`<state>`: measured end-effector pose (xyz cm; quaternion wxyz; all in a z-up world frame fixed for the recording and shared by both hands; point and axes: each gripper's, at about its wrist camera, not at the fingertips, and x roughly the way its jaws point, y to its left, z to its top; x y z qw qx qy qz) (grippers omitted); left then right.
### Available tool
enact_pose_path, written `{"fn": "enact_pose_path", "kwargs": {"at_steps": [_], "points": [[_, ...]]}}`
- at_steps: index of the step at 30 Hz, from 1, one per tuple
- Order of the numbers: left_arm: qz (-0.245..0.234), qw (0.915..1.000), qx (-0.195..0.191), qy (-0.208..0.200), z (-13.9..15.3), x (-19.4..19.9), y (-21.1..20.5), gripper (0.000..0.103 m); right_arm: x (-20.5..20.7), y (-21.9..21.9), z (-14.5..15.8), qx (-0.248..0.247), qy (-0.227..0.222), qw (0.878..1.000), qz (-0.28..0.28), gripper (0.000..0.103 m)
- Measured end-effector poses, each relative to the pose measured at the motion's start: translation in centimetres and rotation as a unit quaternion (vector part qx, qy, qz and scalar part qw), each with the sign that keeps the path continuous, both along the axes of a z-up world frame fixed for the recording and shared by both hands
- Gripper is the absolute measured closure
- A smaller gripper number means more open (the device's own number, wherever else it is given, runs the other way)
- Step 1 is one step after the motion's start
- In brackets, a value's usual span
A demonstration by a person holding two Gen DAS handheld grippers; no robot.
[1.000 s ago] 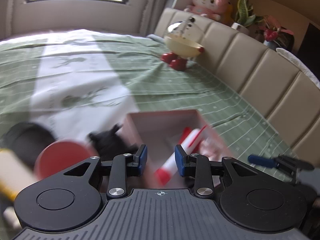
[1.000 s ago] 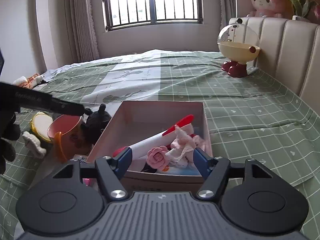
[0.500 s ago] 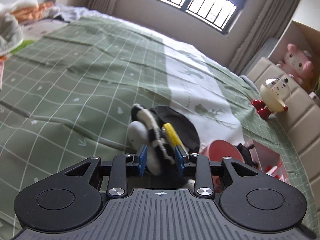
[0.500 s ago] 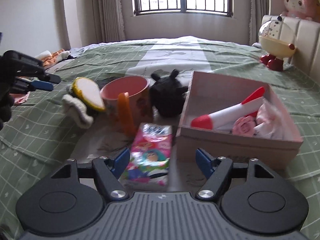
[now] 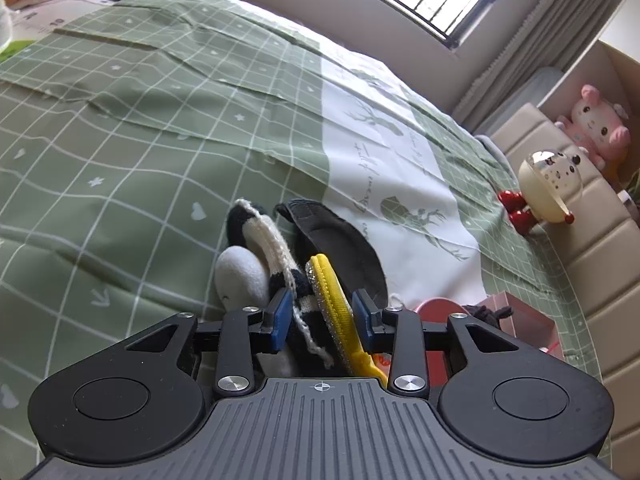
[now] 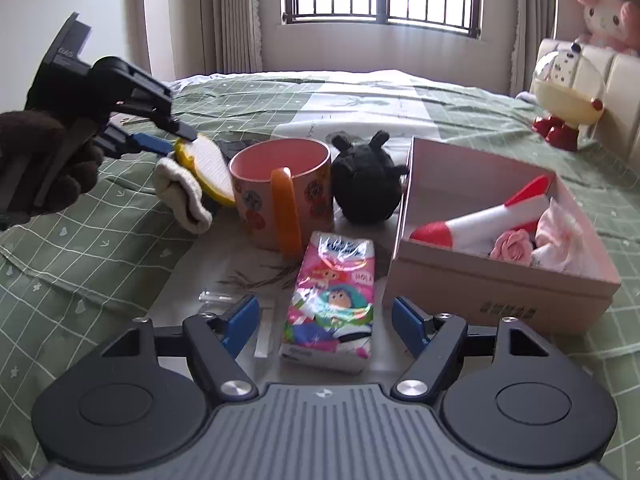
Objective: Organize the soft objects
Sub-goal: 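Grasp the yellow-rimmed round pad by its rim with the left tool, then grasp the black mesh pad with the right tool while the left tool holds the yellow pad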
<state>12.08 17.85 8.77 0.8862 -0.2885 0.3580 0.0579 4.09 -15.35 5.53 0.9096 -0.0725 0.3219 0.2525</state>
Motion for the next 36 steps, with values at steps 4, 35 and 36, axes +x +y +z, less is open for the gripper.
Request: {"fn": "enact_pose_path", "kwargs": {"at_steps": [4, 35, 36], "points": [[-0.037, 0.9993, 0.011, -0.004, 0.4, 1.4, -1.3, 0.063, -0.2, 0.0, -1.4, 0.003, 0.015, 1.000, 0.001, 0.029], [-0.064, 0.9969, -0.023, -0.039, -3.1, -2.0, -1.0, 0.085, 2.4, 4.9, 5.3, 0.009, -0.014, 0.999, 0.051, 0.029], [-0.063, 0.9962, -0.028, -0.053, -3.0, -3.5, -0.5, 0.085, 3.3, 5.6, 6.4, 0.015, -0.008, 0.998, 0.056, 0.027]]}}
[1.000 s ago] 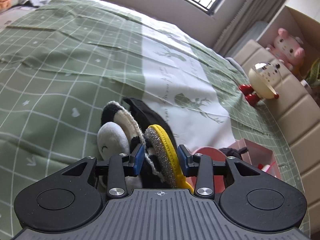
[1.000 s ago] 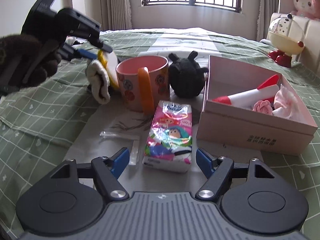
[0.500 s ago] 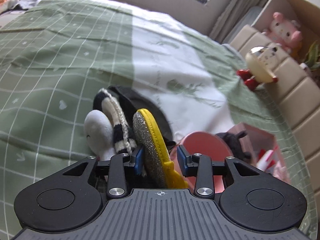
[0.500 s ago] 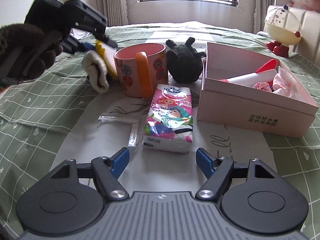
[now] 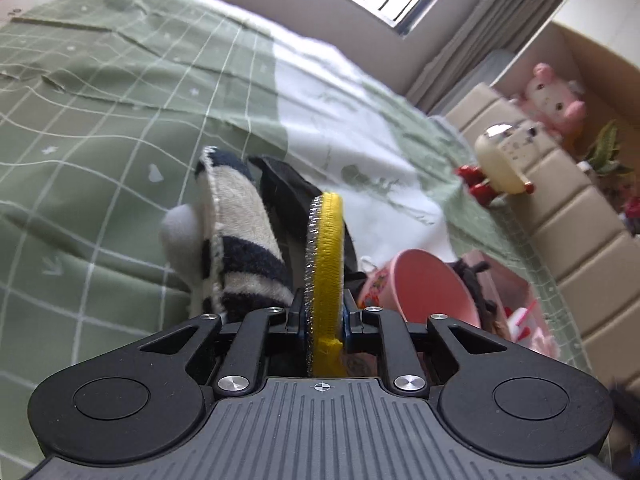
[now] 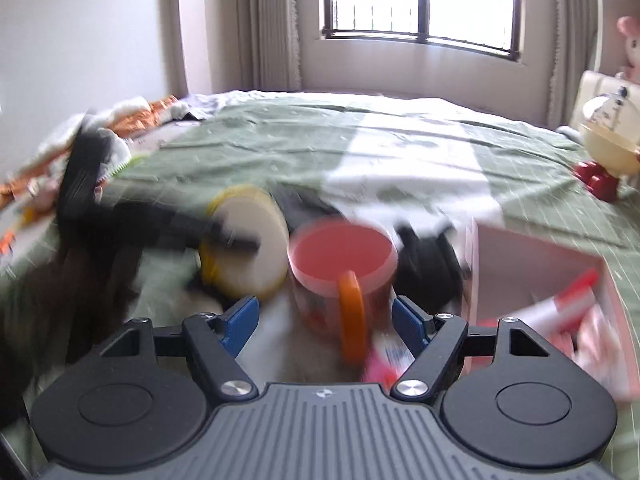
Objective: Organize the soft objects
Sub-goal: 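Grasp the black mesh pad with the right tool while the left tool holds the yellow pad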
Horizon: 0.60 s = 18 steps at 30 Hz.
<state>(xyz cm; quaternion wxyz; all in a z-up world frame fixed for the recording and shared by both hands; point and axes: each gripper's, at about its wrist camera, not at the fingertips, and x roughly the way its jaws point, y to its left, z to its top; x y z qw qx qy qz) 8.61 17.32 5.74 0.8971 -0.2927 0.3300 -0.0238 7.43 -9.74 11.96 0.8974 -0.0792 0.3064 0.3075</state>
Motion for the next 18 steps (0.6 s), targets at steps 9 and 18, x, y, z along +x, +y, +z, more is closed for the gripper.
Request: {"fn": "enact_pose_path", "kwargs": {"at_steps": [9, 18], "points": [[0.026, 0.9973, -0.062, -0.031, -1.3, -13.0, 5.3, 0.085, 8.3, 14.3, 0.7, -0.156, -0.010, 0.986, 0.064, 0.033], [0.031, 0.9944, -0.098, -0.027, -2.6, -16.2, 8.6, 0.085, 11.1, 24.8, -8.6, -0.360, -0.033, 0.932, 0.038, 0.097]]}}
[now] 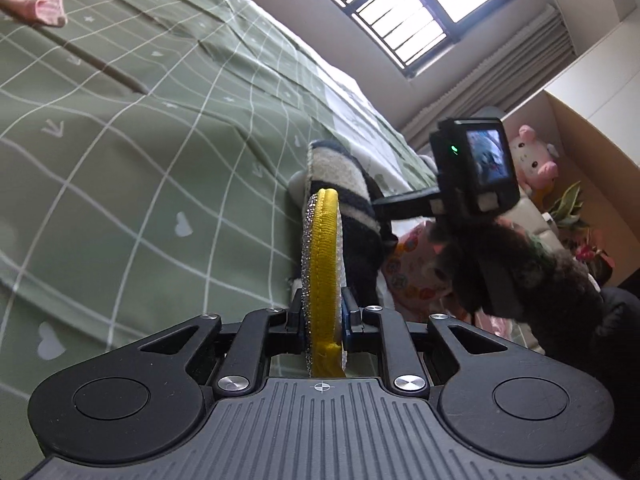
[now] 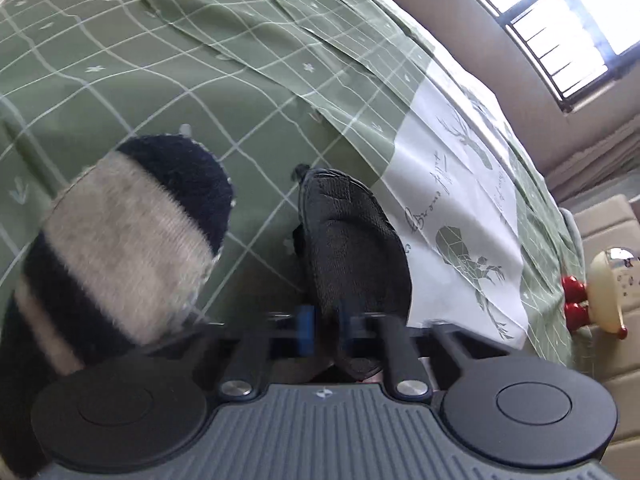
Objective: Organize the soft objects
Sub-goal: 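Grasp the black mesh pad with the right tool while the left tool holds the yellow pad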
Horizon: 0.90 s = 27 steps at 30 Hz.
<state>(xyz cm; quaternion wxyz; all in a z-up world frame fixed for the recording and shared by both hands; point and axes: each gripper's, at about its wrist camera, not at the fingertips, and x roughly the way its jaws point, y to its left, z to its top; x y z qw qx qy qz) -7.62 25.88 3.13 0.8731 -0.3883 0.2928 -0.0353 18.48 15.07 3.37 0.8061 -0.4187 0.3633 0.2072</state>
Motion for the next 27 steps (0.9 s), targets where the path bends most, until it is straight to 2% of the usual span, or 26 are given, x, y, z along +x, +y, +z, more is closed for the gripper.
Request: {"fn": "enact_pose_path", "kwargs": {"at_steps": [2, 6, 9, 11, 14, 15, 17, 19, 20, 21, 23, 27], "points": [[-0.004, 1.0000, -0.005, 0.002, -0.3, -0.6, 0.1, 0.085, -0.3, -0.3, 1.4, 0.032, -0.006, 0.999, -0.011, 0.097], [-0.003, 0.9998, -0.019, 0.005, -0.8, -1.3, 0.2, 0.085, -4.0, -3.4, 7.5, 0.151, 0.045, 0.988, 0.010, 0.097], [-0.010, 0.9994, -0.032, 0.002, -0.9, -1.5, -0.3, 0.085, -8.4, -6.6, 10.4, 0.196, 0.079, 0.977, 0.030, 0.097], [-0.020, 0.9991, -0.038, 0.002, -0.8, -1.6, -0.9, 0.085, -11.5, -8.9, 11.0, 0.203, 0.091, 0.974, 0.045, 0.097], [-0.037, 0.9985, -0.040, 0.011, -0.8, -1.6, -2.2, 0.085, -15.3, -11.7, 10.2, 0.196, 0.120, 0.972, 0.055, 0.097], [-0.040, 0.9984, -0.037, 0.014, -0.8, -1.6, -2.6, 0.085, -16.5, -12.3, 9.4, 0.186, 0.117, 0.974, 0.053, 0.097], [-0.042, 0.9985, -0.028, 0.022, -0.7, -1.7, -3.2, 0.085, -18.6, -13.2, 7.7, 0.155, 0.079, 0.983, 0.053, 0.094], [-0.038, 0.9987, -0.020, 0.029, -0.5, -1.7, -3.6, 0.085, -20.1, -13.9, 6.2, 0.148, 0.063, 0.984, 0.082, 0.072], [-0.035, 0.9987, -0.018, 0.032, -0.4, -1.7, -3.7, 0.085, -20.7, -14.4, 5.9, 0.156, 0.071, 0.981, 0.091, 0.045], [-0.033, 0.9987, -0.014, 0.035, -0.3, -1.8, -3.7, 0.085, -21.1, -14.8, 5.9, 0.170, 0.082, 0.977, 0.097, 0.026], [-0.027, 0.9987, -0.008, 0.043, -0.1, -2.2, -3.6, 0.085, -21.9, -16.0, 6.4, 0.210, 0.083, 0.968, 0.106, 0.021], [-0.021, 0.9983, -0.007, 0.054, -0.3, -2.2, -3.4, 0.085, -20.7, -18.2, 7.2, 0.261, 0.087, 0.958, 0.079, 0.021]]}}
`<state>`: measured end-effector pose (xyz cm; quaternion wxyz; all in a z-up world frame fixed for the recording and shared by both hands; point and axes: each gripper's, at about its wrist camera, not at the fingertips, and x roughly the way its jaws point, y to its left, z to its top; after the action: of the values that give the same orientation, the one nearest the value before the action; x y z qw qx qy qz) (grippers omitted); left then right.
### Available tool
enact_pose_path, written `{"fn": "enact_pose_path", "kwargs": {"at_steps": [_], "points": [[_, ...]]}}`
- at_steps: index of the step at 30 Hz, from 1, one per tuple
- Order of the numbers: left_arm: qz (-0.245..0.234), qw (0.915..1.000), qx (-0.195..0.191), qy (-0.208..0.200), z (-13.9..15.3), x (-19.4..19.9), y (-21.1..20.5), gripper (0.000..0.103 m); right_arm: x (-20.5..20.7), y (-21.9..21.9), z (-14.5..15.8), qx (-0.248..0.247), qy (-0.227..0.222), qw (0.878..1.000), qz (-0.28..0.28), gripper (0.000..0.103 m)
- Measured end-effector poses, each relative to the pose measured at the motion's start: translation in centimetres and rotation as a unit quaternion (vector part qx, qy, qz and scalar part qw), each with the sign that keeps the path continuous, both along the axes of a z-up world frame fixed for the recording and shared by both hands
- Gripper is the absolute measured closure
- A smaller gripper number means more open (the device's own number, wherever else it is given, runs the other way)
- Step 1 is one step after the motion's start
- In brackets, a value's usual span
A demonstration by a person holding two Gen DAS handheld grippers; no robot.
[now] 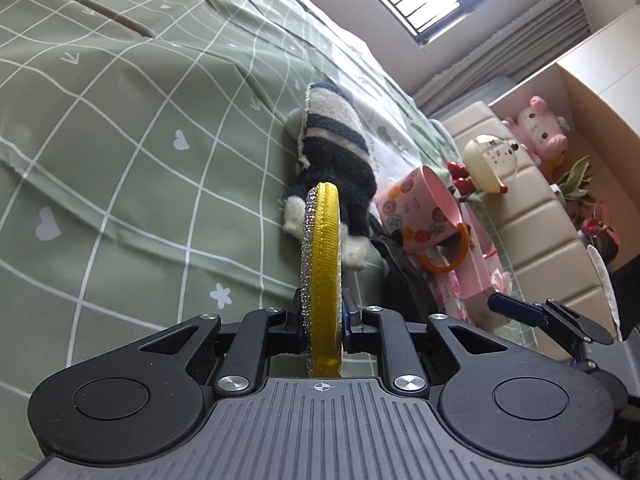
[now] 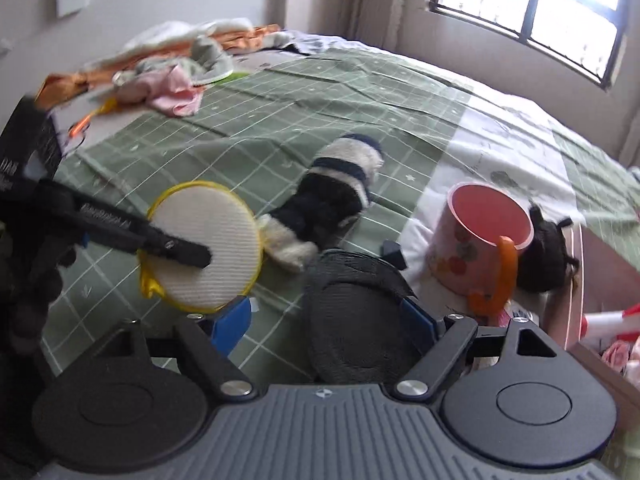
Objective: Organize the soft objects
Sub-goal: 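Grasp the black mesh pad with the right tool while the left tool holds the yellow pad, then carry both pads to the pink box and lower the yellow pad inside with the left tool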
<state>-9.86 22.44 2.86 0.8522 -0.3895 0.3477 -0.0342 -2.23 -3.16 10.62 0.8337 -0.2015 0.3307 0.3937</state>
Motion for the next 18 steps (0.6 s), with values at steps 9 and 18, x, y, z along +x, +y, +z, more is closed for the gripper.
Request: {"fn": "enact_pose_path", "kwargs": {"at_steps": [9, 18], "points": [[-0.009, 0.9998, 0.007, 0.017, -0.5, 0.4, -0.8, 0.084, 7.8, -1.7, -5.1, 0.031, 0.095, 0.991, -0.084, 0.021], [-0.010, 0.9997, 0.010, 0.022, -0.6, 0.3, -0.6, 0.083, 7.4, -1.9, -5.2, 0.112, 0.182, 0.975, -0.054, 0.073]]}}
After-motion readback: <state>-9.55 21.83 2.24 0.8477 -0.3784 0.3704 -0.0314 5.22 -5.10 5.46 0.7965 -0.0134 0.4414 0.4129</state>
